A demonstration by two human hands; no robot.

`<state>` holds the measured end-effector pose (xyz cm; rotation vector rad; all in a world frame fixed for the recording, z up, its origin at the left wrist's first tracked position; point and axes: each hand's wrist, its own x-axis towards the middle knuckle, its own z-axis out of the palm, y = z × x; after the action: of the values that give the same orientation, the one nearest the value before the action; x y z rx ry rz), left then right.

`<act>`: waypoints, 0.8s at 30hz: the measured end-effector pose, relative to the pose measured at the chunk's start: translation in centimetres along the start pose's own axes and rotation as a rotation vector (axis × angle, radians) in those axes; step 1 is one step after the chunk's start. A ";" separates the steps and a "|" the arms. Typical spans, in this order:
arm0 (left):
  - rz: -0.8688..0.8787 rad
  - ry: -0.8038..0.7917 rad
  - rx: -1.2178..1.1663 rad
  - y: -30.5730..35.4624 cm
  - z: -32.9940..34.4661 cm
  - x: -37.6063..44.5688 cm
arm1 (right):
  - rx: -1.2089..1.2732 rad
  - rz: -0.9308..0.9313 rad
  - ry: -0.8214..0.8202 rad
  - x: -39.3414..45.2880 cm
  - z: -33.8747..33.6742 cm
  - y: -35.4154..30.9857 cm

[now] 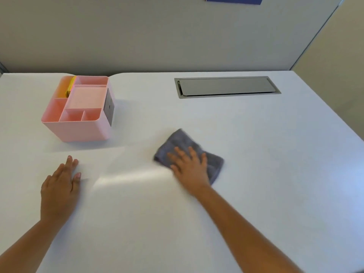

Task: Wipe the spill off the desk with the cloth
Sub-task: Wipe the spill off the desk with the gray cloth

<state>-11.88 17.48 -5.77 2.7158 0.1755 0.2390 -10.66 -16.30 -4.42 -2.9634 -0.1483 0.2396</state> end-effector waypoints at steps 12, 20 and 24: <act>-0.010 0.022 0.048 0.4 0.3 -0.3 | 0.189 0.553 0.081 -6.2 -1.5 8.2; 0.015 0.043 0.049 -0.2 0.4 -0.2 | 0.023 -0.065 -0.059 -11.4 4.5 -14.6; 0.047 0.047 0.048 -1.0 0.7 -0.1 | -0.037 -0.232 -0.047 -15.7 5.5 -14.6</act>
<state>-11.94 18.10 -6.81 2.7653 0.1327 0.3165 -28.20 -2.92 -4.89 -2.9421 -0.5042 0.2783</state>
